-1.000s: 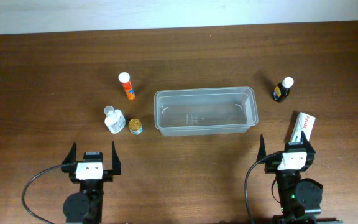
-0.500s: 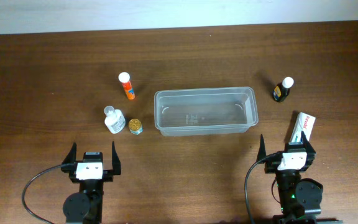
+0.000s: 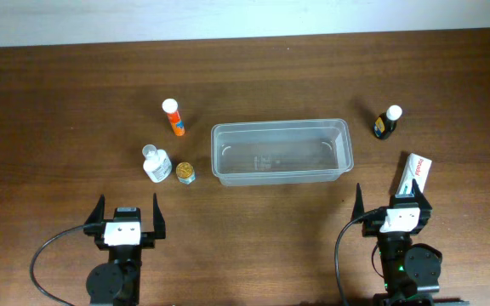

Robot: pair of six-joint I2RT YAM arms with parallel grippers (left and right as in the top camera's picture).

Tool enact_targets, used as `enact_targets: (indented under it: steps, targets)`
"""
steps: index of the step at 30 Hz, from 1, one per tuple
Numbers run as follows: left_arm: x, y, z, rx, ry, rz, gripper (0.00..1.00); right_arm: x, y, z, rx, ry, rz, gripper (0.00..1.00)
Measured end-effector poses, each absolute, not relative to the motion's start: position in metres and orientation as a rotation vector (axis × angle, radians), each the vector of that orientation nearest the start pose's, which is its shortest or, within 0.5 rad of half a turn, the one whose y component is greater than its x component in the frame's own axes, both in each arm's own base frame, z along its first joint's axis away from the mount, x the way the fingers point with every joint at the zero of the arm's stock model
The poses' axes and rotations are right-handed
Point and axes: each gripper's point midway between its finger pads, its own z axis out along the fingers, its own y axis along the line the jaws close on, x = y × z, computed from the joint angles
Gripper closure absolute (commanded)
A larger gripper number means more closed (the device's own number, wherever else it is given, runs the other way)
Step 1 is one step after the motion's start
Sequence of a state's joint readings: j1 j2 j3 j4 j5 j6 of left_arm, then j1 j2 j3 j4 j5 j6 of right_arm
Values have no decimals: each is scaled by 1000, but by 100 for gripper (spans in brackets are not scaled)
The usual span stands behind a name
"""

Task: Pack container
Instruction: 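Open the left gripper and lift it off the rest pose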

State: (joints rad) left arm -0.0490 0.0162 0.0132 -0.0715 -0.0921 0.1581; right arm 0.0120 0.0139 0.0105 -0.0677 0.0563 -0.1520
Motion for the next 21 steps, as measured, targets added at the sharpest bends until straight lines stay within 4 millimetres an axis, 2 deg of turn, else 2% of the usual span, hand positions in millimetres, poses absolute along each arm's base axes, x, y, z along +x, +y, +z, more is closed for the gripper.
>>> enact_targets:
  steps: [21]
  targets:
    - [246,4,162,98,1632,159,1,246,-7,159,-92,1641,-153,2]
